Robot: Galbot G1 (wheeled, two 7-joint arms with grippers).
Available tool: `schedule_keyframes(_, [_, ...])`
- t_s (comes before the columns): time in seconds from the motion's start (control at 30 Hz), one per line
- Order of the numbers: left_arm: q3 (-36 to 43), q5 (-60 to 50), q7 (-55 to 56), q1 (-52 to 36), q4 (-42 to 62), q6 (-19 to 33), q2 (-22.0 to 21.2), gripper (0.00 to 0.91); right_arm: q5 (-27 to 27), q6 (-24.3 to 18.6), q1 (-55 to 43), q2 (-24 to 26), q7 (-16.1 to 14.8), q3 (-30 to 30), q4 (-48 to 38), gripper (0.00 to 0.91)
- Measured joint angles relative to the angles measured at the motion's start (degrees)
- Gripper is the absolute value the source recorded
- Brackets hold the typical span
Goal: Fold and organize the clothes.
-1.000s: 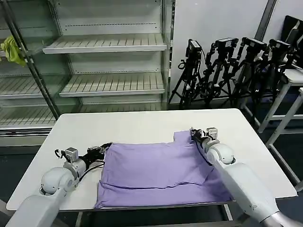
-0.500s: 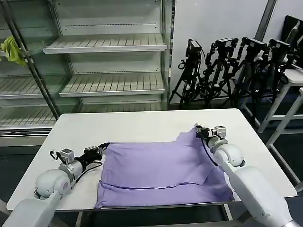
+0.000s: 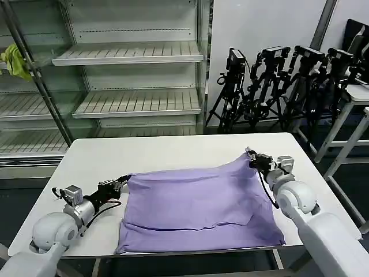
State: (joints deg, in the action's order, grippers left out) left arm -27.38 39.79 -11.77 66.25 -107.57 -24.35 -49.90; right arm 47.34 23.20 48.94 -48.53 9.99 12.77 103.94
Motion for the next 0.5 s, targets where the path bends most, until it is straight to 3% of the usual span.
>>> schedule_keyframes(0.5, [-6.4,0.7,0.3,9.6,-10.0,-0.4,1.1,0.071,-0.6,-0.5,14.6,4.3,-0.4,8.5,12.4,0.000])
